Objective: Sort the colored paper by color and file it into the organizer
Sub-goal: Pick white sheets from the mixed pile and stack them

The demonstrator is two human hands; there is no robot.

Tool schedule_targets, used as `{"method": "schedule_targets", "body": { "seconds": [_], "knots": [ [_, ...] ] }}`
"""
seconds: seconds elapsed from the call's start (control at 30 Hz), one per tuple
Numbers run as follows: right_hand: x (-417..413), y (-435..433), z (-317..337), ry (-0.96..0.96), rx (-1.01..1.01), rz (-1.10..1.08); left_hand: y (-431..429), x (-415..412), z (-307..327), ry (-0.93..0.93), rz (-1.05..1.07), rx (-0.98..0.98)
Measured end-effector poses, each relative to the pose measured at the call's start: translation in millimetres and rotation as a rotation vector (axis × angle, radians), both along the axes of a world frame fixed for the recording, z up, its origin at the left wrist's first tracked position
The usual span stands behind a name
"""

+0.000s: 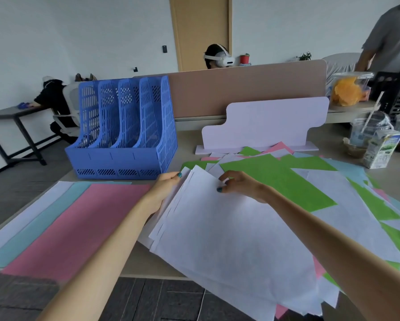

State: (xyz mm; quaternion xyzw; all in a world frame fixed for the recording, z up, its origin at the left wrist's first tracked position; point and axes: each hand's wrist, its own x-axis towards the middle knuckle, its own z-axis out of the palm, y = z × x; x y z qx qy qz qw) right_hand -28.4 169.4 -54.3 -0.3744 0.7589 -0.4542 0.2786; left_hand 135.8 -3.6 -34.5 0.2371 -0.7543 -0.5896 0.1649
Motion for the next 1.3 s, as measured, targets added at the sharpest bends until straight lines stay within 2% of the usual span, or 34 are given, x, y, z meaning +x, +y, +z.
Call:
{"method": "schedule_targets", "body": {
  "seconds": [0.13, 0.23, 0.33, 0.4, 0.53, 0.67, 0.77, 0.87, 1.03, 1.2, 1.3],
  "knots": [
    [1, 1, 1, 0.073, 0.04, -0.014, -1, -1, 5, 0.015, -0.025, 0.026],
    [-3, 7, 4, 0.118, 0.046, -0.133, -11, 5, 7, -0.126, -0.15, 0.014],
    [-13, 18, 6, 0.046, -0.052, -0.239, -21, 17, 7, -0.237, -0.179, 0.025],
    [-19, 26, 6, 0.0, -0.107, -0.295, -25, 24, 3, -0.194, -0.189, 0.144],
    [-24, 39, 5, -0.086, -0.187, -0.403, -13, 24, -7, 0.045, -0.133, 0.477],
    [-25, 45, 1, -0.177, -0.283, -0.54, 25, 15, -12, 0.123, -0.154, 0.625],
    [-25, 45, -2, -0.268, -0.353, -0.656, 52, 4, -16, 0.116, -0.166, 0.582],
    [-22, 45, -5, -0.375, -0.405, -0.754, 76, -4, -12, 0.09, -0.024, 0.493],
    [-14, 52, -11, -0.428, -0.336, -0.619, 89, -23, -18, 0.003, 0.114, 0.245],
    [-20, 82, -9, -0.342, -0.208, -0.573, 82, -37, -25, 0.026, 0.116, 0.196],
    [-30, 111, -13, -0.383, -0.113, -0.491, 94, -44, -21, 0.077, 0.073, 0.207]
  ]
}}
